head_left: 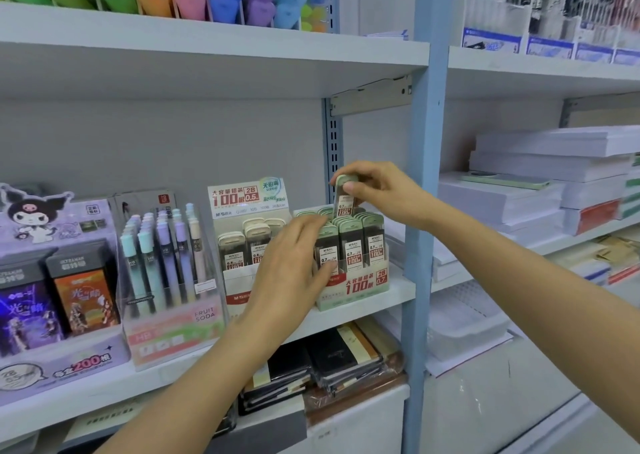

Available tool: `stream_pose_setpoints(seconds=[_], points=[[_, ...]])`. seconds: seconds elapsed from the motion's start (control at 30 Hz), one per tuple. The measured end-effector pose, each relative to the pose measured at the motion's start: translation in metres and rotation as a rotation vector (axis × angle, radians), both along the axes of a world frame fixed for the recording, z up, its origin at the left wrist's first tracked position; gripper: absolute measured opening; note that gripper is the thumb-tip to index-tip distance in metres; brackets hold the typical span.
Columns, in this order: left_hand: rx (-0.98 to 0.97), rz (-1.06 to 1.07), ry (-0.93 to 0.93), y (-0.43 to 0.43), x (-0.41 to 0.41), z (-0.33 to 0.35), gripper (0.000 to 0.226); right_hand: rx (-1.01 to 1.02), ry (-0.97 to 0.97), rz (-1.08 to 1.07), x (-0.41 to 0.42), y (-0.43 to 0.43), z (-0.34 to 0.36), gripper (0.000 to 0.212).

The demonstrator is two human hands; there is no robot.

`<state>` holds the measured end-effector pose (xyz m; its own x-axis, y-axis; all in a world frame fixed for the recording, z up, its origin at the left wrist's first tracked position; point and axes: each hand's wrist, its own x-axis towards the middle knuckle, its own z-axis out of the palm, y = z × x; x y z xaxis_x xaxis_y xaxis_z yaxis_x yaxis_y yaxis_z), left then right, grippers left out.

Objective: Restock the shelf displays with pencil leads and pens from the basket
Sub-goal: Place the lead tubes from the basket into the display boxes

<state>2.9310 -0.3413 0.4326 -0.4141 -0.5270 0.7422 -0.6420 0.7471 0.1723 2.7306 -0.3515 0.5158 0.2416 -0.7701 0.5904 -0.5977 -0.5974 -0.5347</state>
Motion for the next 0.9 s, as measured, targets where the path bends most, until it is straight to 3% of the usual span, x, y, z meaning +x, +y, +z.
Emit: stream_pose_setpoints(seconds=[0.17,0.23,0.4,0.53,0.67,0.8,0.9], points=[[0.004,0.054,-0.012,-0.001,0.001,-0.001,0.067,0.119,0.202,-0.038,0.002,-0.005,-0.005,0.02],[0.0,0.056,-0.024,-0.001,0.002,-0.002,0.068,0.155,0.171,-0.031,0.001,-0.005,-0.009,0.02],[-0.016,0.076,-0.059,0.001,0.005,-0.003,0.069,0.08,0.082,-0.11,0.001,-0.008,-0.016,0.007],[-0.01,0.08,-0.105,0.002,0.006,-0.003,0.074,0.128,0.117,-0.122,-0.001,-0.005,-0.022,0.03],[0.015,0.045,-0.124,0.011,0.013,-0.006,0.078,-0.048,0.159,-0.201,0.005,0.008,-0.029,0.026],[-0.106,0.042,-0.044,0.035,0.04,-0.028,0.057,-0.356,0.035,-0.154,0.032,0.042,-0.046,0.017],[-0.202,0.002,-0.03,0.055,0.074,-0.069,0.029,-0.231,0.024,0.049,0.069,0.068,-0.08,0.014]])
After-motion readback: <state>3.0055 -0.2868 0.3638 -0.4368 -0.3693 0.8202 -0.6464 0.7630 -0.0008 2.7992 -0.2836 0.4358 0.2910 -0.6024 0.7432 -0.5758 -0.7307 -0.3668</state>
